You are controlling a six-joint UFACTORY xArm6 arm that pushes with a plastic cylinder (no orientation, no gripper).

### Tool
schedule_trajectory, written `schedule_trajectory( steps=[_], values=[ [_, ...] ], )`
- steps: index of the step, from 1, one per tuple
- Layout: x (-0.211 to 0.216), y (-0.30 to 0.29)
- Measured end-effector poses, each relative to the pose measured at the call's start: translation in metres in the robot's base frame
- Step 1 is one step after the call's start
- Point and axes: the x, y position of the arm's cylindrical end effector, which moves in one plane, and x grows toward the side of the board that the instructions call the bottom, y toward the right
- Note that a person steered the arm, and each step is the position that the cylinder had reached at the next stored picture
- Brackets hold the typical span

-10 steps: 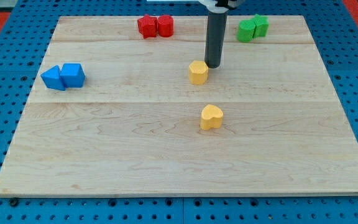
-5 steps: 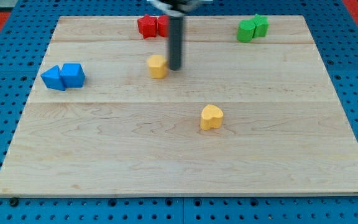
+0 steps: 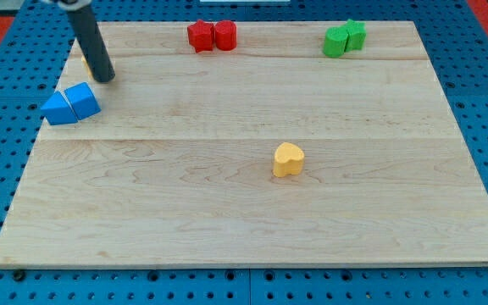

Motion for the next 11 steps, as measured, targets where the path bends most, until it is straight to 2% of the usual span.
schedule_trajectory(
  steps=[1,2,3,4,5,7,8,9,10,11],
  values=[
    [-0.019,-0.001],
    [0.012,0.006],
    [0.004,-0.067],
    [-0.040,-0.025],
    [-0.007,-0.021],
    [0.070,0.248],
    [0.166,0.317],
    [0.212,0.303],
    [0.163,0.230],
    [0.110,0.198]
  ],
)
